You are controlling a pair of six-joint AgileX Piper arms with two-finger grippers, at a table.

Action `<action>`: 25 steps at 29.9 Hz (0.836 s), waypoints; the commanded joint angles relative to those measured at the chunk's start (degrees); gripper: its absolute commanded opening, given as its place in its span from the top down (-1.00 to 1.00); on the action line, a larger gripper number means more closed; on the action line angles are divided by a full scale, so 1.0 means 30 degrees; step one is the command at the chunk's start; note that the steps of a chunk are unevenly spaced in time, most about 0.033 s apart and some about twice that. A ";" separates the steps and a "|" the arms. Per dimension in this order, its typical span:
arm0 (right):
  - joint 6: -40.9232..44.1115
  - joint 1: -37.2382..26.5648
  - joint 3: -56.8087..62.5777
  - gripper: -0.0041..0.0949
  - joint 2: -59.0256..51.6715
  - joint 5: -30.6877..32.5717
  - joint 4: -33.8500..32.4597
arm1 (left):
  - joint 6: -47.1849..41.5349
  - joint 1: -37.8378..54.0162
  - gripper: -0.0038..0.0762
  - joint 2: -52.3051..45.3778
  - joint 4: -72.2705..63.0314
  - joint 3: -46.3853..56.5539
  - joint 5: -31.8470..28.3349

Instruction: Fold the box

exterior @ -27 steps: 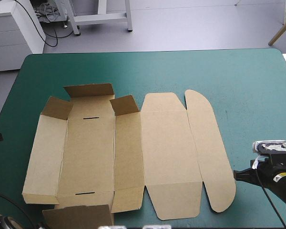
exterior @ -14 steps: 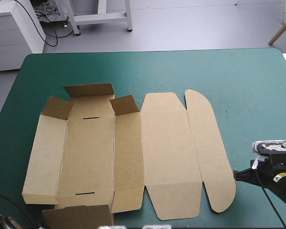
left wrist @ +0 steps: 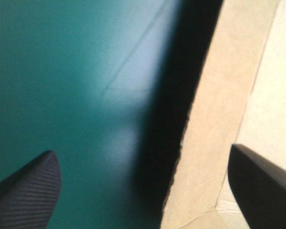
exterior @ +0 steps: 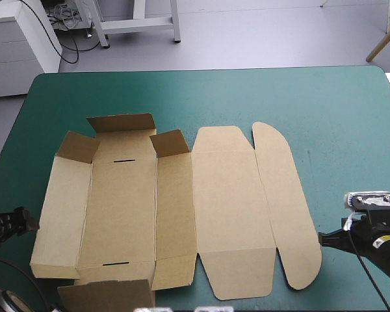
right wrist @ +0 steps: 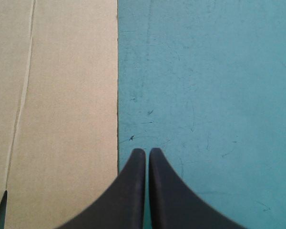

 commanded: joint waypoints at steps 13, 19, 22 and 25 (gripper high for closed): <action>-0.0128 -0.0076 -0.0521 0.90 0.0023 -0.0874 0.0062 | 0.3972 -0.0111 -0.63 0.2565 -0.3965 0.2127 0.1416; -0.0169 -0.0076 -0.0521 0.90 0.0023 -0.0908 0.0062 | 0.3970 -0.2278 -0.63 0.2565 -0.3820 0.2127 0.1416; -0.0211 -0.0076 -0.0521 0.90 0.0023 -0.0908 0.0062 | 0.3782 -0.3545 -0.63 0.2565 -0.3437 0.2127 0.1416; -0.0211 -0.0076 -0.0521 0.90 0.0023 -0.0908 0.0062 | 0.3703 -0.4121 -0.63 0.2565 -0.3428 0.2127 0.1416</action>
